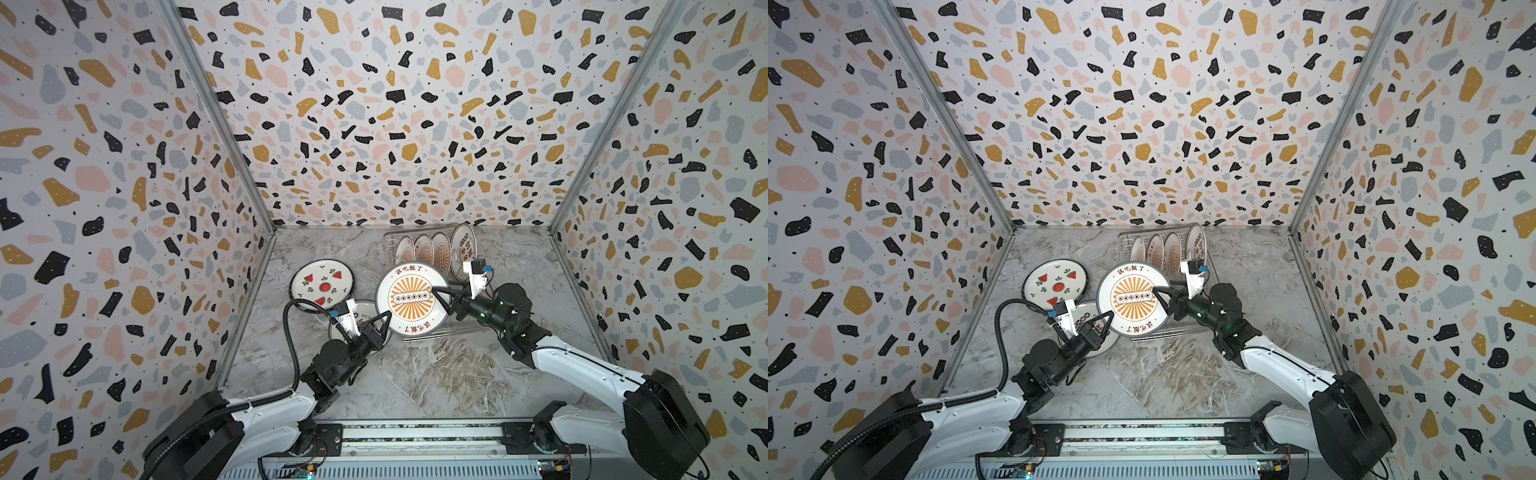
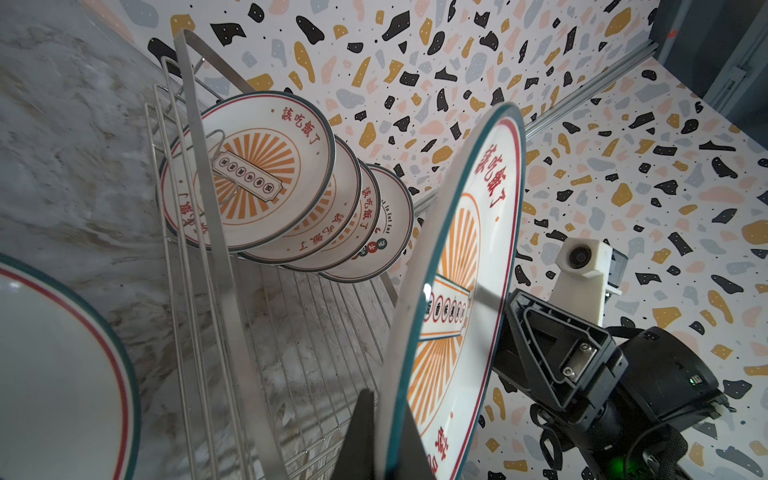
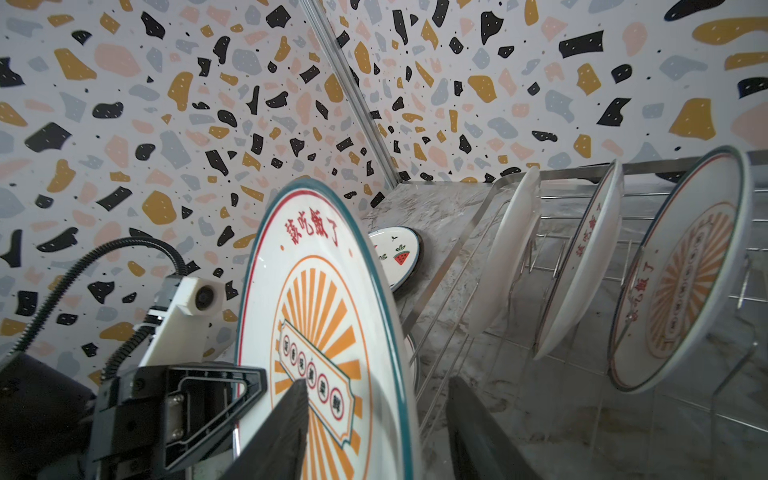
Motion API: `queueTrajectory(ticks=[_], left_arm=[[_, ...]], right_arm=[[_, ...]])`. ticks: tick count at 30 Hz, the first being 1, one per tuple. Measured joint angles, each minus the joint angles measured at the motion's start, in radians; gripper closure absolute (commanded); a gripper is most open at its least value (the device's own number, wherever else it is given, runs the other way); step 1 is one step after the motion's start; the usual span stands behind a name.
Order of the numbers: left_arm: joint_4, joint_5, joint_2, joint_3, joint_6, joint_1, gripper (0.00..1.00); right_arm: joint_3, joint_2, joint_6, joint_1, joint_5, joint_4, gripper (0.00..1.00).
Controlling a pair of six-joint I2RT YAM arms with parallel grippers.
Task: Unload the plates from the dish rack
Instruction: 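Lower the sunburst plate onto the red-text plate with left while right returns to rack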
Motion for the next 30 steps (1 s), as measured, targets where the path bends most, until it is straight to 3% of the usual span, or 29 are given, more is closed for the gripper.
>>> queueTrajectory(ticks=[7, 8, 10, 23, 30], left_arm=[[-0.037, -0.007, -0.065, -0.012, -0.001, 0.036, 1.0], [-0.042, -0.007, -0.074, -0.016, 0.0, 0.044, 1.0], [-0.054, -0.005, -0.092, -0.024, -0.002, 0.061, 1.0], [-0.208, 0.058, -0.323, -0.101, -0.027, 0.243, 1.0], [-0.237, 0.151, -0.367, -0.126, -0.061, 0.422, 1.0]], right_arm=[[-0.013, 0.005, -0.002, 0.0, 0.013, 0.0, 0.26], [-0.015, 0.005, -0.005, 0.0, 0.013, 0.0, 0.21], [-0.017, 0.005, -0.005, 0.0, 0.013, -0.001, 0.01], [-0.017, 0.005, -0.042, 0.054, 0.066, -0.013, 0.01], [-0.016, 0.003, -0.101, 0.126, 0.108, -0.008, 0.01]])
